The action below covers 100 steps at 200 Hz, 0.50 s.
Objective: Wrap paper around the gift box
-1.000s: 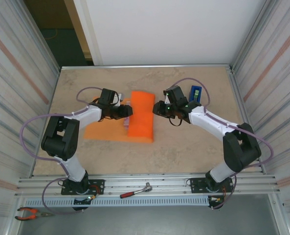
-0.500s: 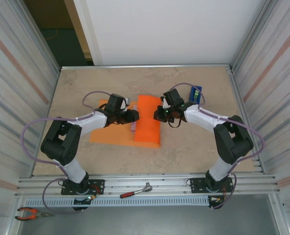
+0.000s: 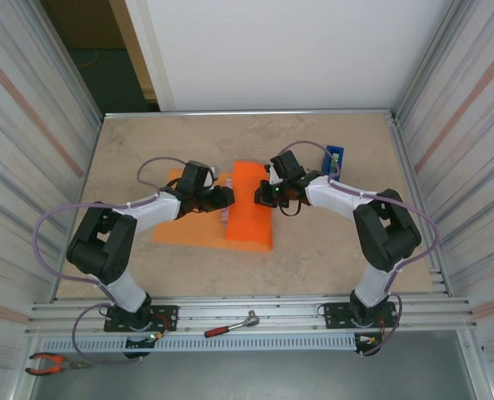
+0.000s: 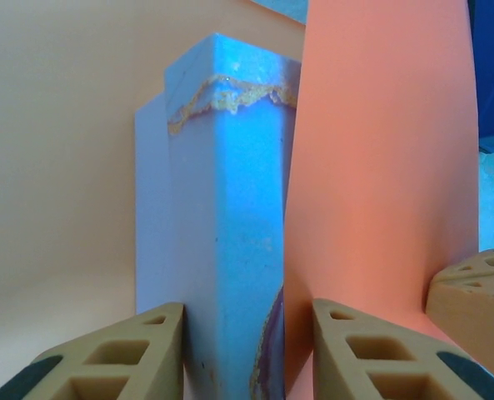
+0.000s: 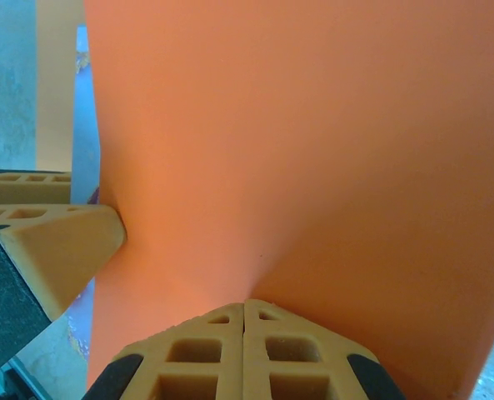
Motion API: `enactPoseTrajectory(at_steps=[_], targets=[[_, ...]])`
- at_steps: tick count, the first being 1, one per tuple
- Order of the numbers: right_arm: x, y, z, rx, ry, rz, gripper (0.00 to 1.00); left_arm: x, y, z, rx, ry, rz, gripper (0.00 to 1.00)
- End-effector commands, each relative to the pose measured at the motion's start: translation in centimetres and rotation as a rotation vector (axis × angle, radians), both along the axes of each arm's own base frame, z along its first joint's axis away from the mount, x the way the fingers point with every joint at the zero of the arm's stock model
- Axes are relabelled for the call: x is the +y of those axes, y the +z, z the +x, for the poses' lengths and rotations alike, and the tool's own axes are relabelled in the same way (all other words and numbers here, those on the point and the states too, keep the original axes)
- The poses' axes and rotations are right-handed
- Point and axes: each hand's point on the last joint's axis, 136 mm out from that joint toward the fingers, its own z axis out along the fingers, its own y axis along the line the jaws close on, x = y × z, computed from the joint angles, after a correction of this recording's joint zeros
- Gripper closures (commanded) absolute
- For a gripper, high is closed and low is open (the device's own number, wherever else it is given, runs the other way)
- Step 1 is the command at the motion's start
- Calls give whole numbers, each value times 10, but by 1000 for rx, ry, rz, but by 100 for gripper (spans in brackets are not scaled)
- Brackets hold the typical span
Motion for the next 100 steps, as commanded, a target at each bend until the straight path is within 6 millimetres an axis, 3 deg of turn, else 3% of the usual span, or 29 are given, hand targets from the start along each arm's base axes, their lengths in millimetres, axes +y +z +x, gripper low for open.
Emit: enactPoseTrajectory(at_steps=[1,24,59,100], targets=[[-8,-17,-4,23,14,-55,100,18,-1,0,20,37,54,55],[-9,-20,-5,27,16,-65,100,25,17,15,-12,39,41,43],[-12,-24,-7,35,14,-77,100,21,34,26,-41,6,15,33],[-14,-27,-9,40,11,-85,100,10,23,24,-6,-27,15,29]])
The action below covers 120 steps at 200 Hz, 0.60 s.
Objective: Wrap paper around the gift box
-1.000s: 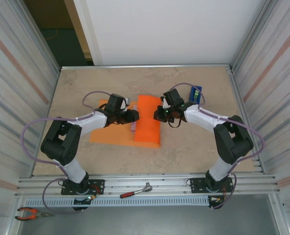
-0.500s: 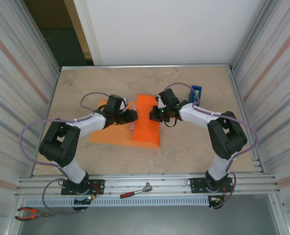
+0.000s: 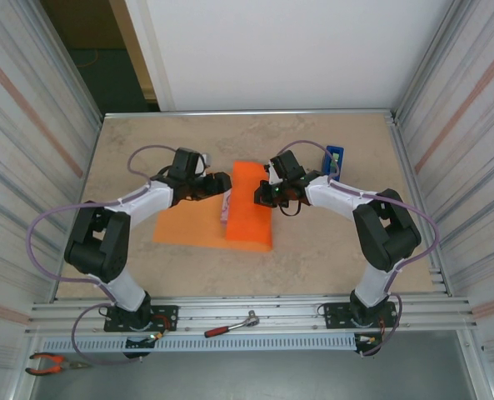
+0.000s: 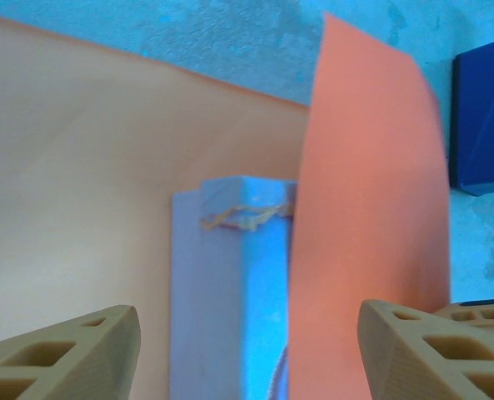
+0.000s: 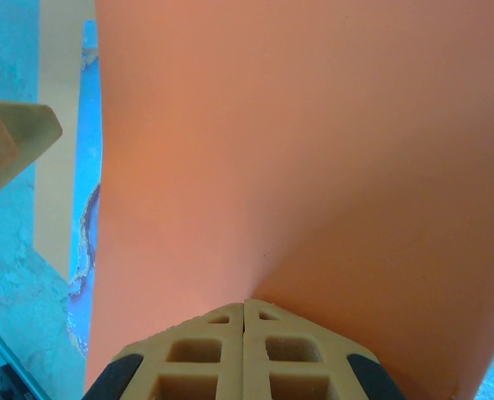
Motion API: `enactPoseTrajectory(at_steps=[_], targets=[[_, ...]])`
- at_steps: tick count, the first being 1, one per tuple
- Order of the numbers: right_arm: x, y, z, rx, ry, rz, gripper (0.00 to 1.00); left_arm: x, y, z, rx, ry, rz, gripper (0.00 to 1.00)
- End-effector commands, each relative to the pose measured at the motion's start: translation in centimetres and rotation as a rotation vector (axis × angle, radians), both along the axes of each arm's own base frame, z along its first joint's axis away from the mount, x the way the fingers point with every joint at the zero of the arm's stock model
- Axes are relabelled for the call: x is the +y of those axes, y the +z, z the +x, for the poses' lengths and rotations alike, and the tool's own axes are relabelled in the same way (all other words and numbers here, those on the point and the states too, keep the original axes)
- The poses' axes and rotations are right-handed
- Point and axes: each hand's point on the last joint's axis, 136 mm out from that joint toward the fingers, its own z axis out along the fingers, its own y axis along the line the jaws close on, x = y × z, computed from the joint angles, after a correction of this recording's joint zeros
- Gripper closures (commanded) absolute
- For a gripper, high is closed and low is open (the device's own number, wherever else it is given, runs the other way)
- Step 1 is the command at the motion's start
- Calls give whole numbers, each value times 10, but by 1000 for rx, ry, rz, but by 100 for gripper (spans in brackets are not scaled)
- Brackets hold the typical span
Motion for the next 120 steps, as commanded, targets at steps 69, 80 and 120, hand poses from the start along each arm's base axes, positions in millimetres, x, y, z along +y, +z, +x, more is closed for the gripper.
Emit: enactPoseTrajectory(at_steps=[69,80,120], targets=[[-16,-28,-12,53,-1,-87,100,-27,-32,-22,80,-92,63,26],[-16,-28,-13,53,0,-86,100,-29,-36,-26,90,-95,75,27],[-15,-22,-9,47,5,-68,100,-23,-50,-38,117,-53,143,41]])
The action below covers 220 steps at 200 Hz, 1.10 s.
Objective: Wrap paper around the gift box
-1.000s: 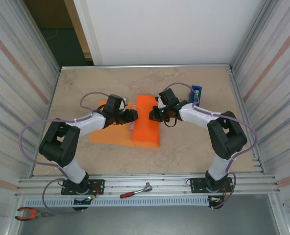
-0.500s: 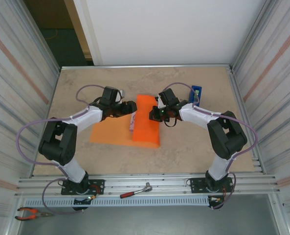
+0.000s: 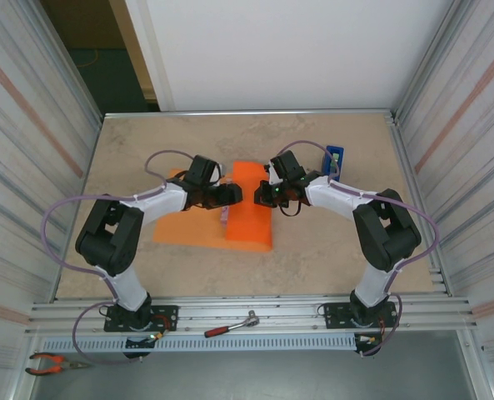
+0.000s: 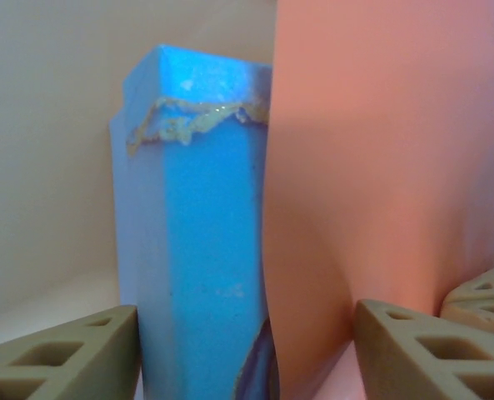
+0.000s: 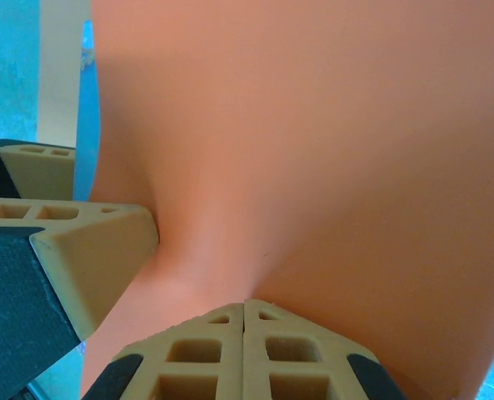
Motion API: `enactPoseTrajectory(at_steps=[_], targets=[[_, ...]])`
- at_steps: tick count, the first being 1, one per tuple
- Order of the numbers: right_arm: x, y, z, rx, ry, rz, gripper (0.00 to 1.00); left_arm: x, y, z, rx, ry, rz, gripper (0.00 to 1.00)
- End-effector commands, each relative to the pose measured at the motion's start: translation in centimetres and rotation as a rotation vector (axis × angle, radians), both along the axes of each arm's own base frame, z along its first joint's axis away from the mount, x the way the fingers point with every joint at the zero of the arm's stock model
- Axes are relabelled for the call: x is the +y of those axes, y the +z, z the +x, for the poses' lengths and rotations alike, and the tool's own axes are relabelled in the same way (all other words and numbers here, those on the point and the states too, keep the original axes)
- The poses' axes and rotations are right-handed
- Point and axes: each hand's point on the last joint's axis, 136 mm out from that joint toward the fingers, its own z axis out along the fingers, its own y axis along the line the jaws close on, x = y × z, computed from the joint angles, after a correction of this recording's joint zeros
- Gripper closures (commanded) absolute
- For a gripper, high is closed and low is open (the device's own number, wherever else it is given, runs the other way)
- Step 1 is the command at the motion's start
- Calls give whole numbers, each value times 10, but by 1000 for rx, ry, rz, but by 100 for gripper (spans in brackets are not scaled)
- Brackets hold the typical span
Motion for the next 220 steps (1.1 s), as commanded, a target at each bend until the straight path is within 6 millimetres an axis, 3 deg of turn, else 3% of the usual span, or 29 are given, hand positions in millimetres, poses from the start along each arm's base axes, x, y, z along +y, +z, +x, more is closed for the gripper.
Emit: enactPoseTrajectory(at_steps=[1,17,55,78,108,159,220], targets=[[-14,-20,-8,47,6,-68,100,9,-17,-13,41,26,81,42],[-15,-9,-2,35,1,-43,100,10,-22,-18,47,37,107,47],[-35,46,20,-107,-106,16,100,7,-29,-30,51,46,157,52],[-47,61,25,-153,-171,72,100,7,-31,-33,51,59,174,53],[-49,52,24,-126,-157,72,100,12,-36,-36,55,84,197,53],[-35,33,33,-47,-90,65,100,19,-38,-37,56,105,228,54],[-13,25,45,-18,-49,59,100,19,-44,-39,72,107,242,54]])
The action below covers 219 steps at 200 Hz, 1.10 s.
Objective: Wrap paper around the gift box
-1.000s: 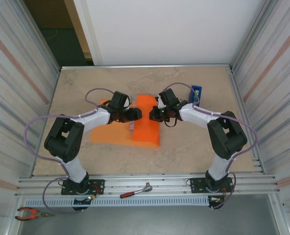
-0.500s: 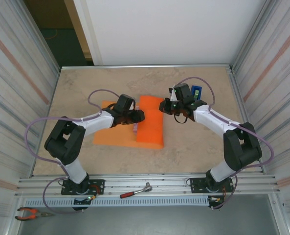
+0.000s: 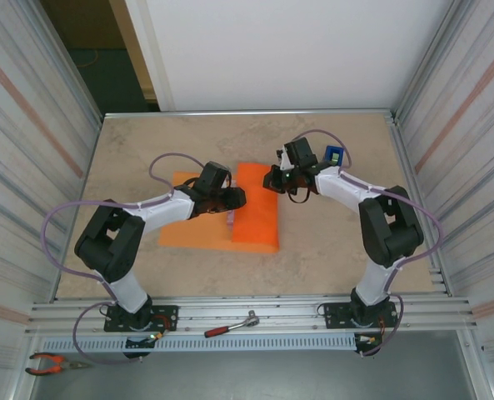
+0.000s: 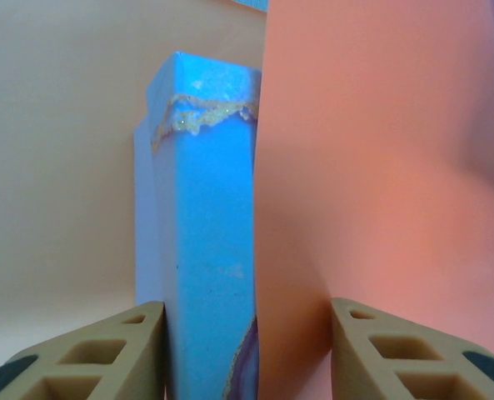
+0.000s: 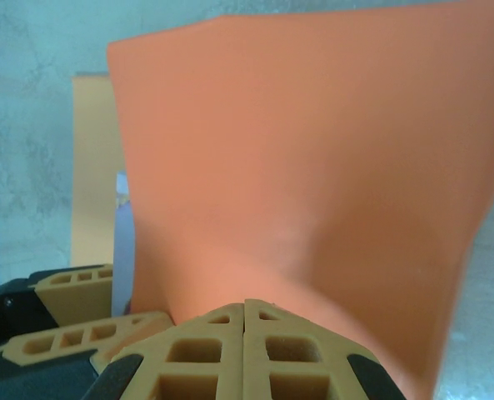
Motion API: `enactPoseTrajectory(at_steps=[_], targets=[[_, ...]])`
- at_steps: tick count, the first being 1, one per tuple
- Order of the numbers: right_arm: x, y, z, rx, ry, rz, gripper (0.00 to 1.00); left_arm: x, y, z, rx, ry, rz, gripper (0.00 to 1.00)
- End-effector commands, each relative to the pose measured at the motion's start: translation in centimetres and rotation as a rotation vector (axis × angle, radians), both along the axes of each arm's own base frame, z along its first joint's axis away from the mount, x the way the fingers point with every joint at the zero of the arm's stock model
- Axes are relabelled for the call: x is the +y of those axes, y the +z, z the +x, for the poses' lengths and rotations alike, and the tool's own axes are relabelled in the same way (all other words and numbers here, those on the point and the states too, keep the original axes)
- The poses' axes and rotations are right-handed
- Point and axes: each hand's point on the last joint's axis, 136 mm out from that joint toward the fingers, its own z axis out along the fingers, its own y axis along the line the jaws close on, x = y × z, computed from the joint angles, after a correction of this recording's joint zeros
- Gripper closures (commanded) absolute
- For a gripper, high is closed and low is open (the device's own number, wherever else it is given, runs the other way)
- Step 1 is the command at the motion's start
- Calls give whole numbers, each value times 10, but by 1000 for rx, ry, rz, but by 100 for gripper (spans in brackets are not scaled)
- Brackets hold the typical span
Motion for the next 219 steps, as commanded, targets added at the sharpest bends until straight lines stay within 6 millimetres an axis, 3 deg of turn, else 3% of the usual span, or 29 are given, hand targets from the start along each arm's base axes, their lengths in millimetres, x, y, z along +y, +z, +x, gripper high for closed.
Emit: enactPoseTrajectory(at_steps=[1,54,103,121,176,219], targets=[[12,1,1,7,45,6,100,32,-46,-31,141,28,175,54],[26,-8,2,19,75,-1,100,32,-50,-32,150,32,175,54],[20,-33,-4,51,68,-49,100,33,-51,-32,150,30,178,55],[19,-28,-4,42,69,-35,100,32,-50,-31,148,31,178,55],[16,13,10,-37,56,10,100,33,-51,-32,149,32,181,55],[12,5,9,-29,40,-10,100,32,-50,-31,144,29,182,56]])
